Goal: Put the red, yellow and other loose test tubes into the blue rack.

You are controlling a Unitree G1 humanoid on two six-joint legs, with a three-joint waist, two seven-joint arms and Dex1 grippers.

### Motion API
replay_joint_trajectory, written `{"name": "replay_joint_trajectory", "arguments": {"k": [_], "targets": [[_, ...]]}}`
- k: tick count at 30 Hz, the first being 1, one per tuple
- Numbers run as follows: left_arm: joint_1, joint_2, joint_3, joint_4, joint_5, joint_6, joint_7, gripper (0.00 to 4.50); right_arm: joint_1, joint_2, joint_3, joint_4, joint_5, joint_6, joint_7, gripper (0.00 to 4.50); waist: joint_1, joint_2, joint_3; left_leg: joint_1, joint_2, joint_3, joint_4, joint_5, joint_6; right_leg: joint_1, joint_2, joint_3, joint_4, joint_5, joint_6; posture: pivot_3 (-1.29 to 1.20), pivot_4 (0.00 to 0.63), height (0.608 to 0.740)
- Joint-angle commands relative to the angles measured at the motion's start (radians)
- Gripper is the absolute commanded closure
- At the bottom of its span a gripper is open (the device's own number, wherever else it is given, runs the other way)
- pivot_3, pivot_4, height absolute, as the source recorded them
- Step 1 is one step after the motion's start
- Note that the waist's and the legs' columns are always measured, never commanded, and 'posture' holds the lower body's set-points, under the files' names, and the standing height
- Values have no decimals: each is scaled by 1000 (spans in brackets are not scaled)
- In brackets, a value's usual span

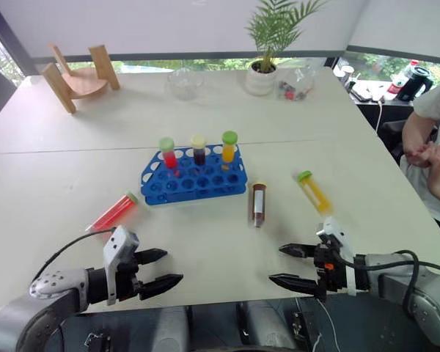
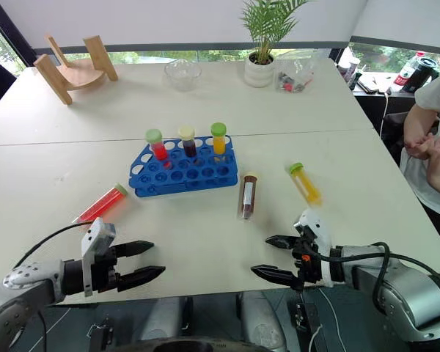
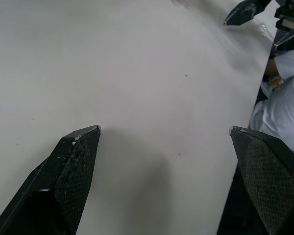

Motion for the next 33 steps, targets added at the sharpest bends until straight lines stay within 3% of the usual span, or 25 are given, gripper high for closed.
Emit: {"name": "replay_joint_trajectory", "arguments": {"k": [1,3,5,8,11,12,16,18,20,24,33], "targets": [[2,-23,-7,-4,-4,42,65,154,1,-24,-51,-27,13,32,-26,0,0,0,0,0,0,0,0,0,0,0,0,0,0,0,0,0,150,740],[-25,-22,-1,3,-26,77,81,154,-2,-47,-105,-50,57,82,-33,0,4,1,-1,0,0,0,0,0,0,0,0,0,0,0,0,0,150,740],[-89,64,0,38,-59,187,51,154,-48,-142,-212,-76,145,165,13,0,7,3,0,0,0,-1,2,0,0,1,0,0,1,0,1,0,150,740],[-238,189,-6,88,-74,221,-53,154,-241,-363,-305,42,278,336,111,0,-4,8,4,1,0,-1,6,0,0,1,1,0,4,2,-1,0,150,740],[-435,262,-33,133,-76,207,-140,154,-455,-495,-204,218,183,312,144,0,-5,6,8,1,1,1,10,0,0,-1,1,0,4,4,-3,0,150,740],[-509,285,-46,143,-68,196,-171,154,-545,-518,-117,279,105,296,129,0,-4,6,8,1,2,1,11,0,0,-4,1,-1,3,4,-3,0,150,740],[-684,351,-93,169,-7,148,-256,154,-858,-468,183,471,-154,347,39,0,-4,5,8,-6,1,5,8,-1,0,-6,-1,0,-2,4,-3,0,150,740],[-711,380,-107,172,27,112,-290,154,-976,-404,271,544,-185,431,48,0,-9,7,7,-15,1,7,9,-2,2,-14,-3,2,-2,4,-1,0,150,740],[-732,392,-117,177,59,83,-302,154,-1055,-351,341,605,-215,474,72,0,-9,8,8,-24,1,9,9,-1,2,-25,-2,2,1,11,12,0,150,740],[-770,381,-117,179,87,59,-300,154,-1143,-264,468,711,-270,490,136,0,-1,9,9,-37,2,6,11,-1,2,-40,1,1,7,10,10,0,150,740],[-649,306,-62,2,-17,147,-206,154,-1190,-67,608,1029,-474,305,176,0,-6,8,9,-35,1,7,20,-4,8,-36,0,1,13,11,12,0,150,740]]}}
